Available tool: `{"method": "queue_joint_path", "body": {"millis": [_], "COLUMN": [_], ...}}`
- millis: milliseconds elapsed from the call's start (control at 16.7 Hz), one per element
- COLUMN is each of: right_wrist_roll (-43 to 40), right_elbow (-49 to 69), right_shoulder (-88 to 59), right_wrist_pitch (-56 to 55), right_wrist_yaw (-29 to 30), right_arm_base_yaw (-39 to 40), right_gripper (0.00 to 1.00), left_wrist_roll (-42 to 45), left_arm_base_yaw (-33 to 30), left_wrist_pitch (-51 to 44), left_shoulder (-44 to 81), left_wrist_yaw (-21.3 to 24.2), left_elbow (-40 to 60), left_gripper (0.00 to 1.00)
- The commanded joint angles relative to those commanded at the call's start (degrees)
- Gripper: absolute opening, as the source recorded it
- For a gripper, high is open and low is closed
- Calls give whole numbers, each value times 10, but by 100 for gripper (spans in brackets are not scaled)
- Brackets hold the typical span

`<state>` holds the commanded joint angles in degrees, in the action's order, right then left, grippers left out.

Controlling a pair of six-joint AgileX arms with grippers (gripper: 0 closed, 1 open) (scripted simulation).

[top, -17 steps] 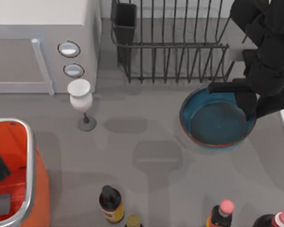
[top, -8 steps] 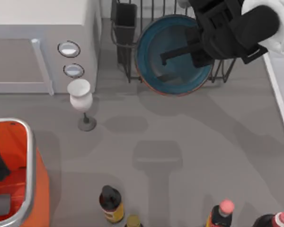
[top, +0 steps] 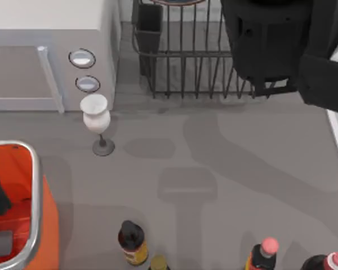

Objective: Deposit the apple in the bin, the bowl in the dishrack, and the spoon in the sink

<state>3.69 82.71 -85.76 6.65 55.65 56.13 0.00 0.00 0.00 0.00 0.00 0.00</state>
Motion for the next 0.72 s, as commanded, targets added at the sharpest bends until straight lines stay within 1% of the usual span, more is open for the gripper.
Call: {"method": "queue_joint_path", "body": {"millis": [120,240,540,720], "right_wrist_roll": [-14,-19,-18,-19], "right_elbow": [-3,-4,-2,-4], "right_shoulder": [23,32,29,-9], "right_wrist_pitch": [-39,-53,-53,-90], "right_wrist_yaw": [38,52,49,21], "right_arm_base_yaw": [24,33,30,1], "right_gripper": [0,0,0,0], "left_wrist_roll": [0,0,0,0], "left_arm_base_yaw": [0,0,0,0], "left_wrist_pitch": [0,0,0,0], "left_shoulder": [0,0,0,0], "left_wrist_yaw": [0,0,0,0], "left_elbow": [0,0,0,0], "left_gripper": [100,100,100,100]}}
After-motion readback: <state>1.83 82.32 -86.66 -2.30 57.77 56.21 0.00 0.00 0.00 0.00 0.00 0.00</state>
